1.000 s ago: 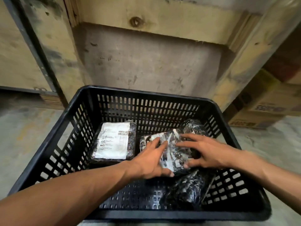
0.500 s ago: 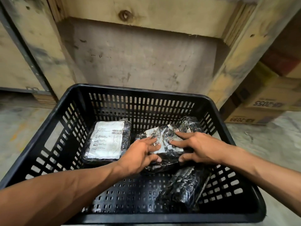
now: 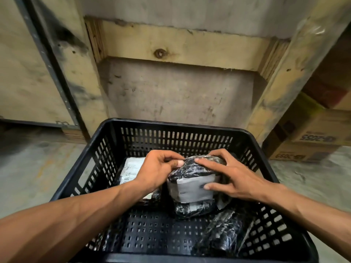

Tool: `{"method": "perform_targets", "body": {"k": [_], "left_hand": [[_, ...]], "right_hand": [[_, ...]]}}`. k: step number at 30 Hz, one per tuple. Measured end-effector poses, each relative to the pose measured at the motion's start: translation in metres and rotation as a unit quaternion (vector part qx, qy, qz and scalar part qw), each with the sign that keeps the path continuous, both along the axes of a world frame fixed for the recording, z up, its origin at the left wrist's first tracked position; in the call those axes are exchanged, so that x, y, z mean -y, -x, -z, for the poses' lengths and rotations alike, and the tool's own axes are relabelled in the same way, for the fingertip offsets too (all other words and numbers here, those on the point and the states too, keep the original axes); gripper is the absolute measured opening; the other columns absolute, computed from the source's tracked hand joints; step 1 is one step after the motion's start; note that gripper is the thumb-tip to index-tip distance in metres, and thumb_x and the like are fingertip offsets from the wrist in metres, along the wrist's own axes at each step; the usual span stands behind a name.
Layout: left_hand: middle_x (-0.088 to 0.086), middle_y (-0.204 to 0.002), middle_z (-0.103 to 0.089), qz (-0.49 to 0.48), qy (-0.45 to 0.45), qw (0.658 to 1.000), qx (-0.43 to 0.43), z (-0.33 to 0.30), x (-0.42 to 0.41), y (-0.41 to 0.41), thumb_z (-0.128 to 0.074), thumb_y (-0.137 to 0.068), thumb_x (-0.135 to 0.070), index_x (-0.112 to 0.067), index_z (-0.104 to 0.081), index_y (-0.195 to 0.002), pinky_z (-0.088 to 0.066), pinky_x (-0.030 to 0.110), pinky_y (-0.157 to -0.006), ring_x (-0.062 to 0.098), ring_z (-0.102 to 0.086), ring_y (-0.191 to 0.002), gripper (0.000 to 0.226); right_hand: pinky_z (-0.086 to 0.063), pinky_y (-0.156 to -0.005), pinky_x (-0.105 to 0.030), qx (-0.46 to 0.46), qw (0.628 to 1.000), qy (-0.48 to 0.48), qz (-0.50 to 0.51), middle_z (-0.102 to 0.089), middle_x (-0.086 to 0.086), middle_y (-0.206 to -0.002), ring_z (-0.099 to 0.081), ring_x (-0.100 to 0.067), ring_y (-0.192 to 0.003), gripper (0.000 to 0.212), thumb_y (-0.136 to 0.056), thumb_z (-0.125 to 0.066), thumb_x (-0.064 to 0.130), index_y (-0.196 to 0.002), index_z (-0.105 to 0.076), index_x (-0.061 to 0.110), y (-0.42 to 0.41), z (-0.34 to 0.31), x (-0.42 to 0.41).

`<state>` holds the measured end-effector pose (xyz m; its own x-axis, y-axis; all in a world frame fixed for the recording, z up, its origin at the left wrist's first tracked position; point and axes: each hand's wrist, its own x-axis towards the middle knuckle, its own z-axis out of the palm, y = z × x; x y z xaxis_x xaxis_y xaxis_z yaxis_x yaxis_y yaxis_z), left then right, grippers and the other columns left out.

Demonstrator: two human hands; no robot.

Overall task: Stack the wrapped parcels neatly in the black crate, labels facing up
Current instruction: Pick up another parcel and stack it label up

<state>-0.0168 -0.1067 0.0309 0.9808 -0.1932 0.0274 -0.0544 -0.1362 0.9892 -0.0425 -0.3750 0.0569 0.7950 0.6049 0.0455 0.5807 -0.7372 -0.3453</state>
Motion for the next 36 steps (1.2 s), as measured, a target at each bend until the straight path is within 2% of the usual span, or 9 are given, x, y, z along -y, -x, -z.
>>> {"method": "perform_targets", "body": {"k": [7,11,15,17,21,25,27,30,36], "left_hand": [[-0.012,-0.107,-0.079,0.072,0.013,0.996,0.047,-0.022,-0.004,0.014,-0.072,-0.095,-0.015,-0.033,-0.082,-0.106,-0.053,0.011,-0.085,0.003,-0.072,-0.104,0.023],[-0.015,-0.119,-0.070,0.081,-0.018,0.995,0.064,-0.030,-0.007,0.020,-0.079,-0.088,-0.034,-0.037,-0.075,-0.122,-0.049,0.009,-0.090,0.000,-0.064,-0.115,0.034],[-0.003,-0.123,-0.066,0.060,-0.011,0.995,0.083,-0.040,-0.011,0.016,-0.086,-0.081,-0.019,-0.033,-0.071,-0.130,-0.047,0.012,-0.098,0.003,-0.064,-0.115,0.053],[0.003,-0.122,-0.068,0.047,0.008,0.995,0.083,-0.045,-0.014,0.012,-0.084,-0.082,-0.010,-0.029,-0.073,-0.128,-0.048,0.020,-0.104,0.009,-0.065,-0.116,0.051],[0.002,-0.123,-0.072,0.005,0.046,0.997,0.062,-0.050,-0.028,0.008,-0.081,-0.084,-0.003,-0.031,-0.075,-0.125,-0.049,0.013,-0.098,0.001,-0.066,-0.114,0.050],[-0.007,-0.120,-0.077,-0.049,0.160,0.986,0.022,-0.056,-0.041,0.004,-0.075,-0.087,0.003,-0.036,-0.075,-0.121,-0.060,0.036,-0.093,0.012,-0.072,-0.111,0.052],[-0.006,-0.118,-0.078,-0.067,0.224,0.972,0.004,-0.060,-0.041,0.003,-0.071,-0.089,0.005,-0.036,-0.074,-0.123,-0.063,0.038,-0.081,0.016,-0.074,-0.105,0.053],[-0.008,-0.119,-0.077,-0.070,0.260,0.963,-0.015,-0.060,-0.041,0.004,-0.069,-0.093,0.000,-0.035,-0.067,-0.134,-0.064,0.039,-0.072,0.017,-0.076,-0.102,0.054],[-0.028,-0.130,-0.066,0.005,0.108,0.993,0.045,-0.060,-0.066,0.005,-0.076,-0.092,-0.019,-0.057,-0.046,-0.144,-0.064,0.035,-0.078,0.007,-0.071,-0.111,0.072]], "right_hand": [[-0.042,-0.110,-0.019,-0.008,0.981,-0.185,0.051,-0.052,0.012,-0.133,-0.052,-0.007,-0.130,0.053,-0.090,-0.073,0.050,-0.140,-0.059,0.058,0.000,-0.008,0.004],[-0.048,-0.110,-0.031,-0.018,0.963,-0.259,0.074,-0.061,0.007,-0.130,-0.057,-0.012,-0.128,0.049,-0.088,-0.081,0.037,-0.136,-0.069,0.043,-0.003,-0.016,0.001],[-0.056,-0.106,-0.038,-0.044,0.930,-0.349,0.112,-0.066,0.010,-0.129,-0.063,-0.011,-0.126,0.048,-0.082,-0.086,0.031,-0.128,-0.074,0.041,-0.009,-0.024,-0.011],[-0.056,-0.107,-0.039,-0.053,0.919,-0.369,0.126,-0.063,0.014,-0.132,-0.062,-0.009,-0.127,0.053,-0.081,-0.086,0.035,-0.130,-0.071,0.046,-0.012,-0.026,-0.020],[-0.046,-0.117,-0.045,-0.105,0.898,-0.407,0.134,-0.040,0.019,-0.152,-0.044,-0.009,-0.145,0.079,-0.080,-0.085,0.040,-0.144,-0.047,0.065,-0.013,-0.022,-0.033],[-0.034,-0.121,-0.050,-0.110,0.908,-0.383,0.132,-0.018,0.026,-0.159,-0.028,-0.010,-0.151,0.097,-0.077,-0.086,0.052,-0.149,-0.026,0.074,-0.009,-0.013,-0.043],[-0.032,-0.121,-0.042,-0.118,0.906,-0.384,0.133,-0.021,0.028,-0.156,-0.028,0.002,-0.148,0.100,-0.076,-0.087,0.058,-0.150,-0.022,0.073,-0.008,-0.010,-0.053],[-0.033,-0.110,-0.010,-0.089,0.898,-0.406,0.143,-0.031,0.025,-0.152,-0.031,0.017,-0.139,0.095,-0.076,-0.087,0.055,-0.152,-0.031,0.065,-0.012,-0.014,-0.071],[-0.038,-0.110,-0.008,-0.085,0.883,-0.442,0.130,-0.043,0.006,-0.147,-0.044,0.000,-0.138,0.078,-0.076,-0.086,0.036,-0.141,-0.050,0.059,-0.019,-0.026,-0.079]]}}
